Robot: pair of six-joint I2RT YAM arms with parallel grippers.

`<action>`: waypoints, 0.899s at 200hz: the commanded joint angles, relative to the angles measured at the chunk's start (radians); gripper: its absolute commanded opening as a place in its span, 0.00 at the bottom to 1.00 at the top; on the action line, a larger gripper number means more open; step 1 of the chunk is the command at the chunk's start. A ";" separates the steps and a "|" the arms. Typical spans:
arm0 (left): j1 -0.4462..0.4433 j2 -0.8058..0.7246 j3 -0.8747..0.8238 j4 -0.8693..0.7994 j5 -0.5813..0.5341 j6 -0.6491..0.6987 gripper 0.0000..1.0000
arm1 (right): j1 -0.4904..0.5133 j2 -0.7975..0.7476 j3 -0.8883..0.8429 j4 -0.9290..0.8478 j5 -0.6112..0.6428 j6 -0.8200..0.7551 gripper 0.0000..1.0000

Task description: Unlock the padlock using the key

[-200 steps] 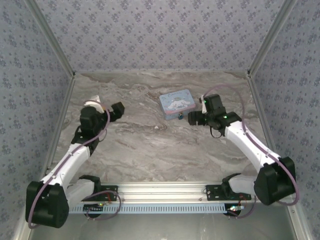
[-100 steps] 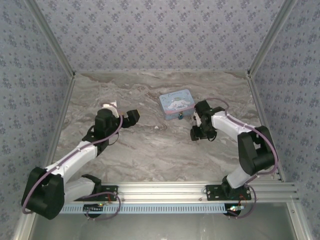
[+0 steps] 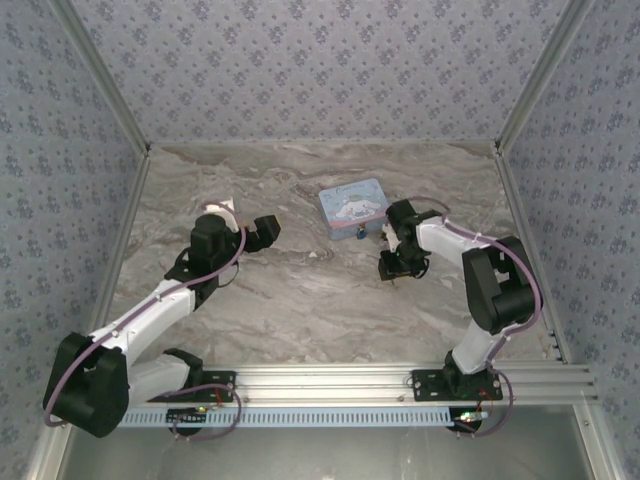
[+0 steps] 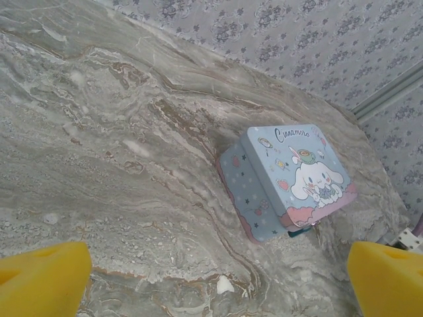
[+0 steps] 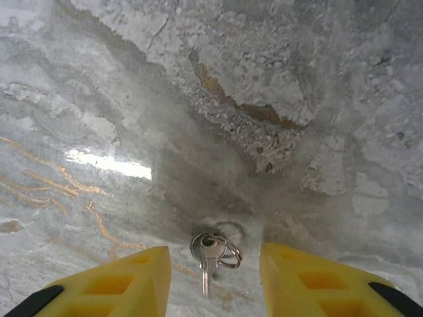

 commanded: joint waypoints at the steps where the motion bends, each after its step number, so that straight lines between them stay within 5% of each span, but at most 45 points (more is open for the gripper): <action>1: -0.007 -0.004 0.032 -0.004 -0.011 -0.012 0.99 | -0.007 0.020 0.026 -0.003 -0.013 -0.007 0.40; 126: -0.010 0.003 0.044 -0.023 -0.019 0.001 1.00 | -0.008 0.013 -0.001 0.002 -0.054 0.010 0.10; 180: -0.022 -0.010 0.052 -0.002 0.010 0.009 0.99 | -0.028 -0.128 -0.059 0.129 -0.154 0.105 0.03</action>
